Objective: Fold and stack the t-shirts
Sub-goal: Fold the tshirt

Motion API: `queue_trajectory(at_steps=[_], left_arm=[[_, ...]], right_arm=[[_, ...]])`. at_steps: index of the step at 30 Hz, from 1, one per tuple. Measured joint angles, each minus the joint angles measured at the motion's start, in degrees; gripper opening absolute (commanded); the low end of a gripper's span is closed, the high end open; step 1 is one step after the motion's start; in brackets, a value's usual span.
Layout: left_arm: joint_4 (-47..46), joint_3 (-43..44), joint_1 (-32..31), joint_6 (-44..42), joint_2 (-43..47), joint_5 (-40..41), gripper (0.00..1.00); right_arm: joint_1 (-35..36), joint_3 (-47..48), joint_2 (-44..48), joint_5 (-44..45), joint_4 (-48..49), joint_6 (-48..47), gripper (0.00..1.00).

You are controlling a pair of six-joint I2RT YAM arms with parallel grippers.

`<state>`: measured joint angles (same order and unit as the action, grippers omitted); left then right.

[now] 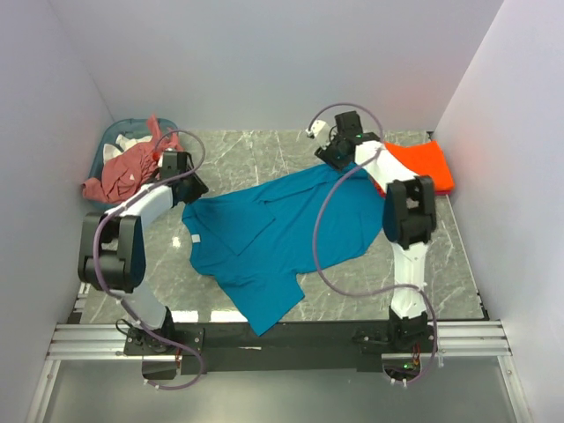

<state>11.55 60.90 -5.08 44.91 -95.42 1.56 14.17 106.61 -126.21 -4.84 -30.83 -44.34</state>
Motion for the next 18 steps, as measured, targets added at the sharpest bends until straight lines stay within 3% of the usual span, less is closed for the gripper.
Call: queue_trajectory(at_steps=[9, 18], left_arm=[[5.2, 8.5, -3.7, -1.2, -9.3, 5.0, 0.33], [8.6, 10.4, -5.0, -2.9, -14.7, 5.1, 0.28]], right_arm=[[-0.8, -20.2, 26.7, -13.4, 4.1, 7.5, 0.54], [-3.7, -30.3, 32.4, -22.4, 4.2, 11.6, 0.54]])
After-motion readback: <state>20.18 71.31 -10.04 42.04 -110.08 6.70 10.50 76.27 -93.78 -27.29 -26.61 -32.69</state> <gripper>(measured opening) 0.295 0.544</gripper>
